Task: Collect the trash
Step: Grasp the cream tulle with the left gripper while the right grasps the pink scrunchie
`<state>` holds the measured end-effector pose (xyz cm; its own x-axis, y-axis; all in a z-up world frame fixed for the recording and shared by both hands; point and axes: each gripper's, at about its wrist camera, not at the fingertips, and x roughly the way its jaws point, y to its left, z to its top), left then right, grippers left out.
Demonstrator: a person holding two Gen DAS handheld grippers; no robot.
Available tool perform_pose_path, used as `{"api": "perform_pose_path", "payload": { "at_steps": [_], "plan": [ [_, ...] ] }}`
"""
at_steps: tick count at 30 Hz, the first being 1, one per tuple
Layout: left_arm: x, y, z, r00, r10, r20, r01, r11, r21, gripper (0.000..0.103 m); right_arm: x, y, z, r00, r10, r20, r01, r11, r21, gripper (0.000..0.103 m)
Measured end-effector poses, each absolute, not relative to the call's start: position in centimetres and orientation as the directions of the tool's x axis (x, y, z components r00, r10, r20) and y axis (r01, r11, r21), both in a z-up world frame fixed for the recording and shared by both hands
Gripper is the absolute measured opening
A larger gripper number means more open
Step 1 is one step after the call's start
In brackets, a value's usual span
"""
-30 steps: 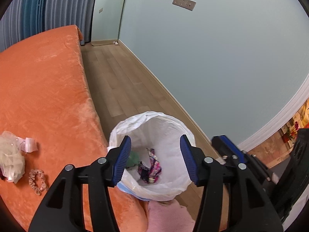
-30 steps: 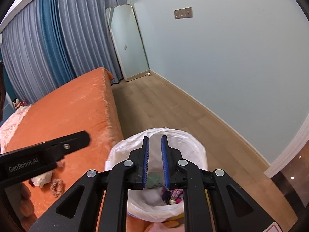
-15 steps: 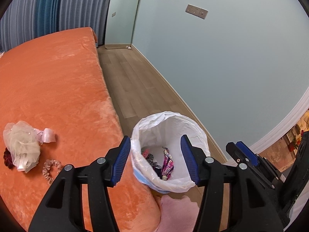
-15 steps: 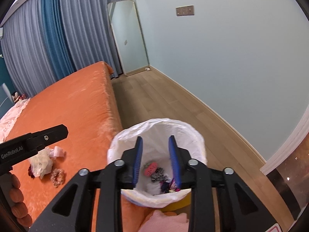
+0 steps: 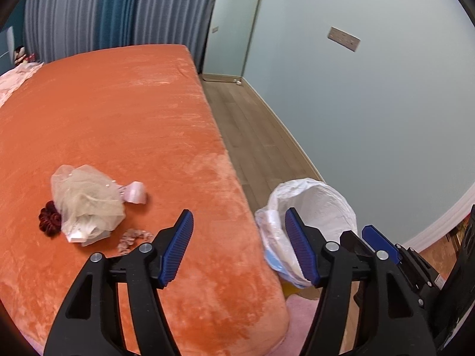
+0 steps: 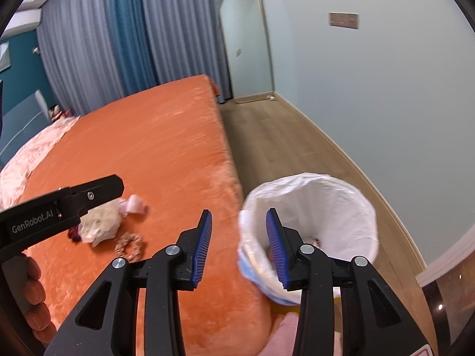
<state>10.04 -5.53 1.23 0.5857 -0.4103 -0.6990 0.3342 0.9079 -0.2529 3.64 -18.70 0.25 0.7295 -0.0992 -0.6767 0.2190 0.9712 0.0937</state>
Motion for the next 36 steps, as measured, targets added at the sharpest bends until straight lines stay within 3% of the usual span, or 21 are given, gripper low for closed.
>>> {"api": "perform_pose_path", "payload": {
  "at_steps": [5, 21, 26, 34, 36],
  "plan": [
    [10.7, -1.6, -0.1, 0.602, -0.358, -0.714, 0.248, 0.934, -0.259, 0.070, 5.0, -15.5, -0.3, 0.720, -0.055, -0.692, 0.157, 0.984, 0.085, 0.041],
    [16.8, 11.1, -5.2, 0.581, -0.243, -0.777, -0.004, 0.954, -0.301, 0.071, 11.6, -6.2, -4.9, 0.651, 0.085, -0.754, -0.015, 0.995, 0.098, 0.041],
    [19.6, 13.2, -7.0, 0.559, -0.258, -0.788, -0.053, 0.937, -0.344, 0.080, 14.1, -4.1, -7.5, 0.614, 0.114, -0.781, -0.031, 0.992, 0.121, 0.041],
    [24.2, 13.5, -9.6, 0.506, -0.283, -0.815, -0.081, 0.925, -0.371, 0.080, 17.1, -2.8, -12.2, 0.527, 0.136, -0.839, -0.020, 0.989, 0.148, 0.041],
    [24.9, 13.3, -10.1, 0.494, -0.289, -0.820, -0.076, 0.925, -0.371, 0.074, 17.8, -2.6, -13.3, 0.508, 0.137, -0.850, -0.014, 0.988, 0.151, 0.041]
  ]
}}
